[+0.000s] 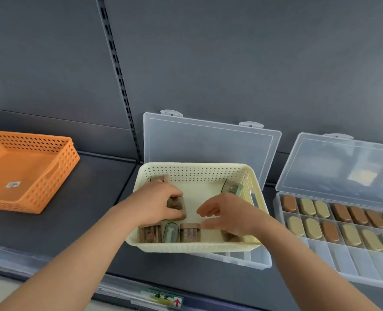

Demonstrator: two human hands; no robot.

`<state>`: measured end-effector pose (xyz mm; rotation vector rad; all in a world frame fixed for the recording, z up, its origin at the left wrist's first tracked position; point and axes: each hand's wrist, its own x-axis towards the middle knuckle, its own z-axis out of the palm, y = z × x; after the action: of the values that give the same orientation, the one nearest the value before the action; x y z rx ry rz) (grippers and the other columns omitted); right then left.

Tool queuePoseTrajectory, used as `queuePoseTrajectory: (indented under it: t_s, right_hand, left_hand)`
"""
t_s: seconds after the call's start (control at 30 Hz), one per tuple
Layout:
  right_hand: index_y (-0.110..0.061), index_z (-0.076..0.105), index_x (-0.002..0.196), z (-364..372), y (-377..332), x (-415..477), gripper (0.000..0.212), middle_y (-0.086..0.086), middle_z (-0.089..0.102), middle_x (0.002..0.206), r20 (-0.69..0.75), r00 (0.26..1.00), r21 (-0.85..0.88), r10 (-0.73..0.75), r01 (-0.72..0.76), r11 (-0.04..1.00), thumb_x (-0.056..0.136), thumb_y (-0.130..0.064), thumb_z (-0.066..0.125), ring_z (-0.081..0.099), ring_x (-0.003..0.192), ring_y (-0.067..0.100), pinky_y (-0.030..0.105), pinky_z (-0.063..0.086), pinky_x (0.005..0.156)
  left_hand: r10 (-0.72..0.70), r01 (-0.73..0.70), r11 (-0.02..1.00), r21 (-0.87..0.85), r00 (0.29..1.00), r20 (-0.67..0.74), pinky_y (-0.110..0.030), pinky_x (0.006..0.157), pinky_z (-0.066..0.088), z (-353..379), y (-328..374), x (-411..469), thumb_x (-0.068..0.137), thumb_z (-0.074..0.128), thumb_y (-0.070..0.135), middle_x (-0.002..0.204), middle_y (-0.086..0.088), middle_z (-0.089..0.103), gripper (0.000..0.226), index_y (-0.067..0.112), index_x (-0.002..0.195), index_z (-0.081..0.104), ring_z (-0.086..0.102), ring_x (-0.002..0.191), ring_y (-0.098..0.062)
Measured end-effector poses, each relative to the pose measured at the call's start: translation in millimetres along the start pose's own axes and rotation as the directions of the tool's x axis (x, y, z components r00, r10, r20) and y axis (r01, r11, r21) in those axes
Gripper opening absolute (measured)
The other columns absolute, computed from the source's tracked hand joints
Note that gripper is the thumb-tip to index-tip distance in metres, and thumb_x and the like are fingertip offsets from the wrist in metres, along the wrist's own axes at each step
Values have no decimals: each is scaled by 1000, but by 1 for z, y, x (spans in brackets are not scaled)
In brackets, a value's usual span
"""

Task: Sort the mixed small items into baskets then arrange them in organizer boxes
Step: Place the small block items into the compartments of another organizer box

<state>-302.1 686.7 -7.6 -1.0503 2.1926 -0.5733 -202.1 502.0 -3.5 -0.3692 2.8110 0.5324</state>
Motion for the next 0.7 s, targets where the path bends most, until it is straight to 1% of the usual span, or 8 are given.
queuePoseTrajectory:
  t_s: [0.07,0.13,0.2,0.37,0.47,0.53,0.63,0.7]
  right_hand:
    - [-26,65,119,7,-5,1,39,-14,64,111,55,998,-31,14,-13,999,81,-34,69,58,98,1,24,48,92]
    - [-27,68,112,12,-10,1,30,-8,66,104,108,994,-65,9,-2,998,82,-34,65,58,92,9,25,47,83]
    - [-28,72,100,15,-13,2,20,-4,68,95,129,992,-65,-5,13,998,83,-34,63,59,88,17,30,48,77]
    - [-23,72,100,14,-14,3,19,-11,72,94,86,996,68,0,-6,998,81,-23,71,65,85,1,23,53,85]
    - [-26,70,94,11,-18,0,19,-9,70,92,7,1000,175,2,-4,985,76,-21,76,66,85,7,30,55,87]
    - [-33,67,98,3,-18,-6,23,-11,66,90,-94,996,221,9,12,975,78,-23,75,65,85,11,30,55,85]
    - [-39,60,117,-15,-9,-27,34,-5,60,92,-229,973,289,13,55,956,87,-24,66,62,90,16,29,54,83]
    - [-40,59,121,-28,2,-45,35,-1,62,98,-294,956,368,23,91,925,91,-22,61,64,92,16,32,56,83]
  left_hand:
    - [-1,-4,998,-65,997,-76,-35,89,49,-2,-3,-8,78,66,55,104,9,63,48,23,114,63,57,95,-10]
    - [-13,-20,986,-166,981,-191,-26,90,47,-2,-5,-21,78,66,55,113,14,62,49,30,120,60,57,102,-7]
    - [-6,-58,974,-217,959,-284,-17,96,38,2,-7,-32,80,65,52,129,19,53,57,33,132,51,51,116,-3]
    - [35,-134,962,-238,925,-379,-17,104,28,13,-12,-33,84,61,48,140,16,46,60,30,139,45,42,128,-2]
    - [49,-181,943,-277,904,-425,-15,103,31,14,-14,-33,85,61,43,137,22,45,57,33,139,43,41,122,6]
    - [58,-227,918,-326,889,-454,-11,97,35,13,-11,-35,89,56,42,130,30,43,52,41,138,40,42,114,14]
    - [37,-302,785,-541,894,-446,-5,83,39,6,8,-36,94,42,42,120,35,47,38,53,130,43,49,107,13]
    - [14,-341,618,-708,905,-424,-15,89,45,4,29,-32,96,38,39,118,28,54,33,50,123,53,60,102,-1]
